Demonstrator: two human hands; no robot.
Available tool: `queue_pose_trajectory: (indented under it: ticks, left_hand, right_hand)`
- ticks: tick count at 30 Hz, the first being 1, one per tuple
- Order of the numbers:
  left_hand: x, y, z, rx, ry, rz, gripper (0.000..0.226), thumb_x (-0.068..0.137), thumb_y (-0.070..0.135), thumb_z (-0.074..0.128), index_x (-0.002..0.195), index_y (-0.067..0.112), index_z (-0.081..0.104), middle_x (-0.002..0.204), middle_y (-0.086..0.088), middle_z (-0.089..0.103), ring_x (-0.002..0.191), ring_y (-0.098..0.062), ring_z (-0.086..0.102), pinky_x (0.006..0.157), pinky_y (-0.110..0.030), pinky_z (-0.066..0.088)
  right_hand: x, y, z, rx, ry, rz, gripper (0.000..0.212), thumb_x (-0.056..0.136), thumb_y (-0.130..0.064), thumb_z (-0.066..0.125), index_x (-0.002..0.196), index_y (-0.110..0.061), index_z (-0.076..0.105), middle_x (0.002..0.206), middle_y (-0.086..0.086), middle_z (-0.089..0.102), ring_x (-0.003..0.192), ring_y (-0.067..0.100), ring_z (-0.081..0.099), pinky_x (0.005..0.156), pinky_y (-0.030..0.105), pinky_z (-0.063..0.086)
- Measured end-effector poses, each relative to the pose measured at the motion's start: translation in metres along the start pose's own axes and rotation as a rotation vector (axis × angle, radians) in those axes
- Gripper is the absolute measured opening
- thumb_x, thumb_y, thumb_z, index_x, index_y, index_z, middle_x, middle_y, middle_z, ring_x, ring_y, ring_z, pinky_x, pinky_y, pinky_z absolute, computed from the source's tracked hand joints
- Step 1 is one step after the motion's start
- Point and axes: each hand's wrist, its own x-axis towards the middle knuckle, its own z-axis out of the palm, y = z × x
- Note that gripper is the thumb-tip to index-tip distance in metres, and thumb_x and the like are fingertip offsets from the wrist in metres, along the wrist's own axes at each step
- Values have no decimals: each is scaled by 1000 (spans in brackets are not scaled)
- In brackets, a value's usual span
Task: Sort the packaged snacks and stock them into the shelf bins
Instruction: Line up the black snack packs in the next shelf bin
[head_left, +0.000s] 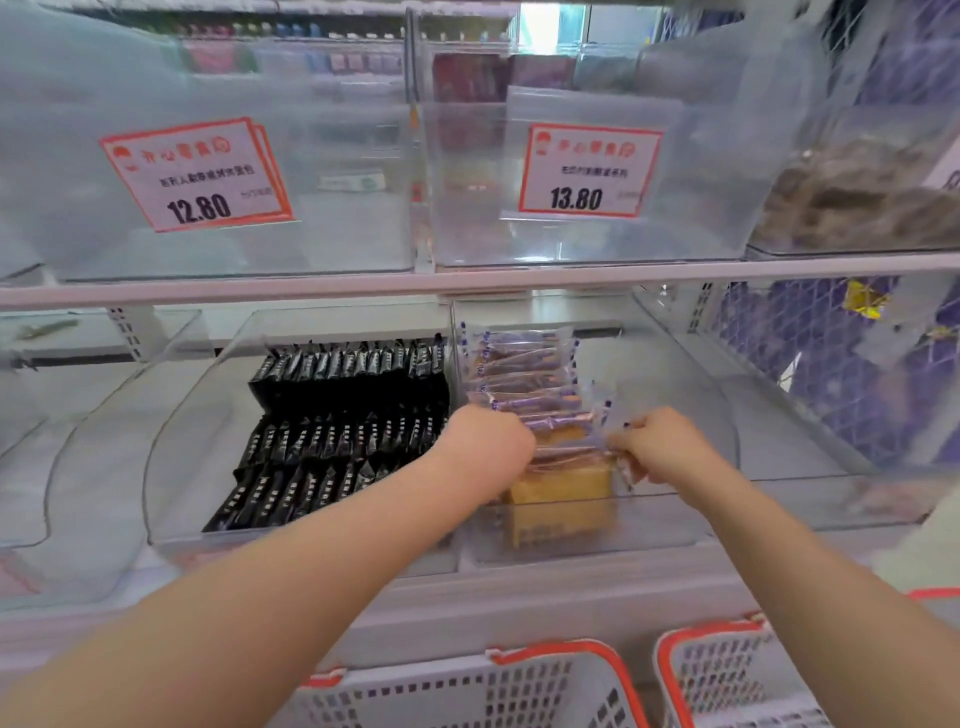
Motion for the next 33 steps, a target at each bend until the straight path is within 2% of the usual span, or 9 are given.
queue_pose_trajectory:
  ticks: [4, 6, 9, 14, 19, 22, 25, 30, 33]
  left_hand:
    - [2, -3, -8, 36, -68, -8, 24, 89, 2, 49, 106, 12, 62, 101, -4, 67, 93, -25, 63, 72, -31, 37]
    - [4, -4, -13, -56, -114, -45, 16, 93, 21, 49, 98, 12, 62, 86, 0, 58, 84, -24, 60, 64, -32, 40]
    - [13, -7, -17, -99, -13, 11, 40, 95, 49, 40, 96, 14, 58, 92, -1, 59, 88, -23, 60, 62, -32, 40]
    - [19, -5, -13, -53, -144, 83, 40, 92, 42, 52, 114, 10, 59, 109, -10, 63, 105, -28, 57, 77, -39, 48]
    - [20, -25, -17, -46, -223, 65, 47, 82, 55, 57, 102, 12, 62, 88, -1, 59, 85, -22, 59, 70, -35, 48]
    - [25, -21, -19, -204, -79, 67, 59, 82, 69, 43, 103, 15, 57, 98, -1, 58, 87, -21, 57, 65, -35, 47]
    - [44, -18, -17, -303, 126, 0, 49, 94, 51, 34, 121, 12, 50, 124, -7, 50, 111, -25, 51, 76, -40, 46]
    - [89, -32, 2, -421, -40, -89, 61, 95, 46, 38, 146, 14, 24, 149, -7, 32, 133, -26, 35, 102, -42, 36]
    - [111, -39, 9, -482, -77, -6, 72, 91, 56, 39, 147, 14, 21, 153, -6, 26, 137, -25, 30, 111, -40, 28]
  right_hand:
    - [2, 8, -5, -108, -20, -79, 24, 88, -20, 58, 66, -10, 56, 63, 8, 61, 64, 28, 62, 61, 31, 47]
    - [6, 4, -8, -33, 12, -178, 17, 91, -27, 54, 92, -11, 59, 88, 6, 62, 82, 26, 61, 75, 38, 49]
    - [14, -5, -11, 47, 68, -221, 23, 93, -25, 54, 110, -10, 58, 100, 5, 57, 92, 23, 58, 80, 39, 48]
    - [26, -14, -7, -40, 48, -216, 4, 88, -11, 56, 87, -10, 59, 90, 12, 63, 88, 28, 60, 73, 33, 44]
    - [33, -7, -16, -51, 15, -207, 18, 85, -4, 51, 69, -9, 57, 81, 16, 66, 72, 26, 62, 67, 34, 49]
    - [46, -13, -16, -16, -19, -197, 18, 87, -11, 51, 78, 0, 61, 79, 14, 62, 69, 23, 55, 66, 32, 44]
    - [67, -29, -15, 194, 56, -117, 26, 91, -14, 44, 100, 6, 59, 100, 21, 58, 95, 33, 55, 87, 42, 44]
    - [93, -48, 9, 469, -106, 59, 23, 95, -11, 38, 75, -9, 50, 84, 4, 49, 94, 21, 45, 93, 36, 38]
    - [115, -61, 12, 472, -76, 9, 24, 95, -8, 35, 94, -3, 58, 98, 12, 55, 98, 29, 51, 89, 35, 39]
